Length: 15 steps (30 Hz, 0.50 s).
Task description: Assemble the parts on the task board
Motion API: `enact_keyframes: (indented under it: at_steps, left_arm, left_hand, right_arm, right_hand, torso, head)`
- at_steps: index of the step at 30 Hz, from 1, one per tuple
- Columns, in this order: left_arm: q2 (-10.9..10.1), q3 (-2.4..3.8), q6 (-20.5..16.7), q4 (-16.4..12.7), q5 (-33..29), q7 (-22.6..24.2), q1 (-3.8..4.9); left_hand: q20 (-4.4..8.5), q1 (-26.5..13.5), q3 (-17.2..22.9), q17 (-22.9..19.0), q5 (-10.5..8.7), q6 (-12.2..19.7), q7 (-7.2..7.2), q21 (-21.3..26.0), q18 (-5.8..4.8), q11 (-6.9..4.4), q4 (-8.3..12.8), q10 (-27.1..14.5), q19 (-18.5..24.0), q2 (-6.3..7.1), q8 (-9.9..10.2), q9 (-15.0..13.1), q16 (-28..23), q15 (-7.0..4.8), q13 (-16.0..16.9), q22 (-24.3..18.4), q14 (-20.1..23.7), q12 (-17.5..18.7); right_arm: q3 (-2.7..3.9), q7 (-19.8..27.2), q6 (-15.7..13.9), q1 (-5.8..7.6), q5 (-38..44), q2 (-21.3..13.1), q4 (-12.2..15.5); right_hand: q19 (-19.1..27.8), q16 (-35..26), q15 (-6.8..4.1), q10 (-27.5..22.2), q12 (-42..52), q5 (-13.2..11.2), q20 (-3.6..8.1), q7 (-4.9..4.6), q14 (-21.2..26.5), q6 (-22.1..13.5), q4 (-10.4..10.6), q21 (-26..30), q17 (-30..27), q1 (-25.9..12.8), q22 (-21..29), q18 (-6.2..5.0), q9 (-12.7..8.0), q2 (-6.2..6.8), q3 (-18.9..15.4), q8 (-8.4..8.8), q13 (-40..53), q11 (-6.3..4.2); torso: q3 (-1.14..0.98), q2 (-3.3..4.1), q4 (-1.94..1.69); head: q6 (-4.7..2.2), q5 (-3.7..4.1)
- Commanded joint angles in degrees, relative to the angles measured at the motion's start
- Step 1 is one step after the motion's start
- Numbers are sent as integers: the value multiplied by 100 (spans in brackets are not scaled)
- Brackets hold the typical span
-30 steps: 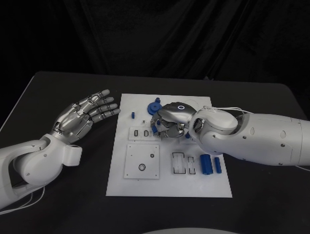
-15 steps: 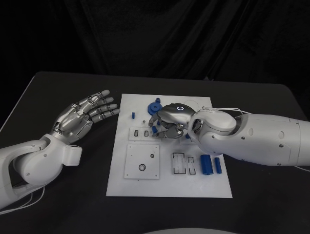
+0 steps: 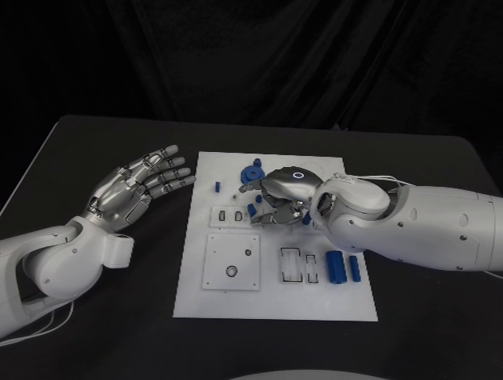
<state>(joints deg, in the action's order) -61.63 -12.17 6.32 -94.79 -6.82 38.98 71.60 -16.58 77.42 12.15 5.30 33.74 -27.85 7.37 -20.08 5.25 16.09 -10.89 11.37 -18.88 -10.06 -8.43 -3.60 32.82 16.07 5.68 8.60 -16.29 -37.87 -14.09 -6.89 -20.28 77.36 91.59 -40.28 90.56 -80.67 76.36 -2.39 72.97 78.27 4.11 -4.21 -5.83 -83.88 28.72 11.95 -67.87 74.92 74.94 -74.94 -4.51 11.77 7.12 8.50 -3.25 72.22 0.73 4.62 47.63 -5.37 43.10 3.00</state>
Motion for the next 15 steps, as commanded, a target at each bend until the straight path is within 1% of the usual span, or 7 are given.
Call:
enact_keyframes:
  at_steps: [1,4,7,10,11,13,15]
  left_arm:
    - [-4,5,4,-14,131,630,-7]
    - [-29,5,-69,-26,358,644,-7]
    - [-76,6,-187,-59,528,631,-5]
    - [-126,7,-342,-91,611,616,2]
    - [-141,9,-384,-97,626,612,7]
    - [-163,17,-496,-101,652,599,30]
    - [-150,24,-604,-76,673,555,120]
  left_hand:
    - [-9,-38,46,-9,22,-9,28,18,-112,29,-4,-3,-38,-40,-25,1,-13,48,-8,-8,-2,12]
    - [12,-89,146,-6,36,-39,41,-314,-65,36,56,18,-530,5,-42,-4,76,1,-31,139,-144,3]
    - [45,-134,215,31,42,-96,56,-520,-36,48,92,85,-743,44,-64,-9,246,-59,-44,238,-367,-18]
    - [83,-180,280,103,61,-237,102,-801,12,62,126,264,-968,80,-109,-22,498,-143,-53,383,-639,-63]
    - [100,-191,299,157,70,-313,138,-958,37,61,143,438,-1094,96,-132,-29,650,-180,-43,465,-803,-116]
    - [143,-213,334,304,88,-596,251,-1357,89,38,166,968,-1385,110,-222,-60,1020,-258,-12,679,-1195,-266]
    - [205,-233,384,448,106,-859,284,-1755,122,-44,187,1357,-1516,137,-286,-76,1349,-356,-30,911,-1431,-286]
  right_arm:
    - [2,337,-635,-14,19,-106,115]
    - [6,648,-974,18,-218,-247,252]
    - [8,1110,-1256,102,-671,-421,402]
    - [9,1574,-1430,225,-1203,-610,526]
    - [8,1704,-1471,266,-1372,-663,550]
    - [8,2008,-1516,355,-1758,-784,583]
    - [7,2322,-1546,451,-2176,-914,595]
  right_hand:
    - [0,18,-30,-48,-31,-60,54,27,-12,-71,185,12,321,30,-785,-38,-94,101,-33,22,-27,-8]
    - [-11,24,-42,-113,-67,-95,67,37,-14,56,444,10,324,68,-803,-33,-135,167,-75,-2,-77,-18]
    - [-20,39,-19,-217,-125,-121,59,-14,-16,462,478,-9,338,-5,-821,-23,-61,135,-100,-86,-159,17]
    - [-10,24,2,-337,-189,-136,44,-37,6,939,486,-12,329,-121,-836,-18,31,128,-144,-186,-251,40]
    - [12,4,13,-377,-208,-138,36,-47,26,1185,478,18,315,-146,-834,-22,81,75,-133,-243,-277,51]
    - [15,1,19,-388,-210,-138,31,-50,34,1249,476,11,315,-162,-841,-19,81,50,-133,-264,-280,55]
    - [36,-26,44,-449,-239,-139,15,-97,64,1383,475,22,297,-213,-849,-17,85,1,-138,-310,-320,88]
  torso:
    - [-1,2,1]
    - [0,-1,6]
    - [-2,-1,9]
    - [-6,-5,9]
    - [-7,-5,10]
    - [-13,-13,21]
    - [-19,-21,25]
  head:
    - [-12,-18]
    - [-53,-16]
    - [-75,-16]
    - [-140,-51]
    - [-172,-58]
    - [-227,-74]
    - [-334,-93]
